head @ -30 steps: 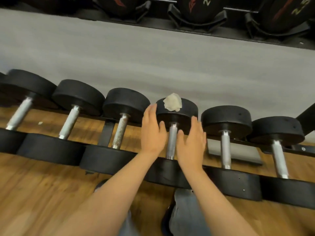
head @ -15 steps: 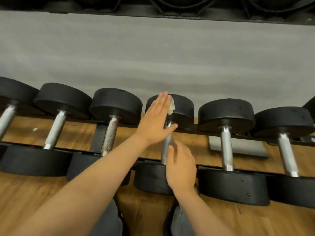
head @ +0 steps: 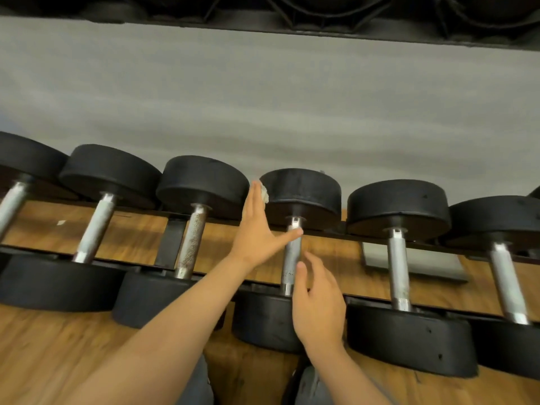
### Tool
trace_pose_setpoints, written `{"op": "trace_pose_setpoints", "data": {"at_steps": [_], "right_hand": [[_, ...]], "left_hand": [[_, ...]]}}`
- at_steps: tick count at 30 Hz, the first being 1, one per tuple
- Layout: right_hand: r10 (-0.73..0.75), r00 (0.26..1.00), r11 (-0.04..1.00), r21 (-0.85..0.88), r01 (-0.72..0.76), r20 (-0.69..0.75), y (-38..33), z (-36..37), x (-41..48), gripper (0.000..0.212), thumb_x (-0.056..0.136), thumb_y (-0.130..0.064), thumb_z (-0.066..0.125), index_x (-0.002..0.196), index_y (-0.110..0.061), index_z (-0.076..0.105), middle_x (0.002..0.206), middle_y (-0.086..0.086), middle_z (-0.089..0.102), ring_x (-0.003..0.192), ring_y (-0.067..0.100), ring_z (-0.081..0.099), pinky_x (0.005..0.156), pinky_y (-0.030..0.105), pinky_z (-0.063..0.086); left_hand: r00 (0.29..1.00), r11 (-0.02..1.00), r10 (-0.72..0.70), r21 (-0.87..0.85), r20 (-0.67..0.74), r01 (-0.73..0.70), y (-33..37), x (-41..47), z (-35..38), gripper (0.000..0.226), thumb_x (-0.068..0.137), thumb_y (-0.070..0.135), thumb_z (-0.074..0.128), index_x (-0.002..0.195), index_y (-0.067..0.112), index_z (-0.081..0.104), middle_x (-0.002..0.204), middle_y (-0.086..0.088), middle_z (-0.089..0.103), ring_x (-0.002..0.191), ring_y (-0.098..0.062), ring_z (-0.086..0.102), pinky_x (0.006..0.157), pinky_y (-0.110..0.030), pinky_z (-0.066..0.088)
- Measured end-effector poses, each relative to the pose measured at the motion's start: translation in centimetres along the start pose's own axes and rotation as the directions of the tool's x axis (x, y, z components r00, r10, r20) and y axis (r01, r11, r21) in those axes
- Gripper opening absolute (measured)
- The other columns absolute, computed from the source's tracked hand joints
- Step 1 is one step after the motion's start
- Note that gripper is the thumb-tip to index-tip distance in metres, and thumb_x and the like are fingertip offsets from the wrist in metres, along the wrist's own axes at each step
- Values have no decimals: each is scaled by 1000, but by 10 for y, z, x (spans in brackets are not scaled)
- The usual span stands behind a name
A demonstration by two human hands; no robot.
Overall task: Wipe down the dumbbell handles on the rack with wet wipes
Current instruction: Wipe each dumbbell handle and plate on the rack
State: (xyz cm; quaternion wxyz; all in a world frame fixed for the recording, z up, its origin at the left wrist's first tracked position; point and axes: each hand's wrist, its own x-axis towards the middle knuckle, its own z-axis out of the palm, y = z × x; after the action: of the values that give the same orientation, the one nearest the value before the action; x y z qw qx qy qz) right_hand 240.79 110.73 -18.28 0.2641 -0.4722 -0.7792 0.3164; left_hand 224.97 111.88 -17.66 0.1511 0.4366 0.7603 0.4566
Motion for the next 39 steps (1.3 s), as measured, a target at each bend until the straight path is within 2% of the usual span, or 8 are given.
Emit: {"op": "trace_pose_setpoints", "data": {"at_steps": [4,13,18,23,27,32,37,39], "right_hand": [[13,1000,1000,8,-13,-8,0,1,0,40,100,-44,35,135,-32,51,107,-23,52,95,-7,44,81,15,36],[7,1000,1000,11,-7,-8,-2,4,-1,50,95,-53,27,134,-35,52,110,-20,63,95,-1,57,87,29,52],[17,1000,999,41,-17,-7,-5,2,-3,68,85,-65,13,133,-35,52,111,-17,66,95,2,62,85,29,53],[-14,998,999,28,15,-63,-12,-1,-4,48,96,-52,28,125,-30,59,96,-24,58,87,-4,53,94,38,51],[-28,996,999,42,31,-83,-12,-4,-3,31,100,-36,42,120,-25,63,86,-25,49,71,-13,42,97,39,48],[-10,999,999,33,11,-42,-7,-3,-2,34,102,-37,39,127,-27,59,105,-11,67,83,-6,42,104,36,43],[-22,998,1000,7,22,-51,-7,-3,-3,35,102,-37,38,128,-26,59,99,-10,67,82,-3,41,104,34,42],[-35,997,999,14,36,-65,-6,-2,-2,35,102,-37,38,127,-26,59,102,-8,69,85,-3,43,103,34,44]], "left_hand": [[988,974,-151,-169,14,151,1,28,-9,119,74,41,82,157,20,-1,165,1,8,150,-17,13,117,-33,21],[985,957,-123,-276,-121,85,-14,16,12,114,74,40,83,156,25,6,163,6,14,147,-11,18,111,-23,23],[974,953,-147,-289,-170,94,-13,13,18,105,78,50,74,156,27,8,162,4,18,148,-14,20,118,-33,26],[982,987,120,122,-147,-103,15,15,11,115,73,80,48,158,18,0,166,1,2,151,-12,-1,123,-32,9],[872,714,484,542,76,-444,31,17,15,94,90,68,38,157,11,6,165,-5,1,152,-15,-7,125,-39,6],[909,793,400,454,114,-406,29,39,-10,85,95,57,48,158,16,9,165,1,3,151,-11,-3,121,-34,9],[700,414,574,588,425,-695,39,46,-8,76,98,50,45,156,10,17,164,-6,13,152,-18,4,124,-36,5],[714,467,578,556,397,-687,42,49,-14,64,101,37,47,155,11,24,162,-5,21,151,-17,12,123,-32,6]]}}
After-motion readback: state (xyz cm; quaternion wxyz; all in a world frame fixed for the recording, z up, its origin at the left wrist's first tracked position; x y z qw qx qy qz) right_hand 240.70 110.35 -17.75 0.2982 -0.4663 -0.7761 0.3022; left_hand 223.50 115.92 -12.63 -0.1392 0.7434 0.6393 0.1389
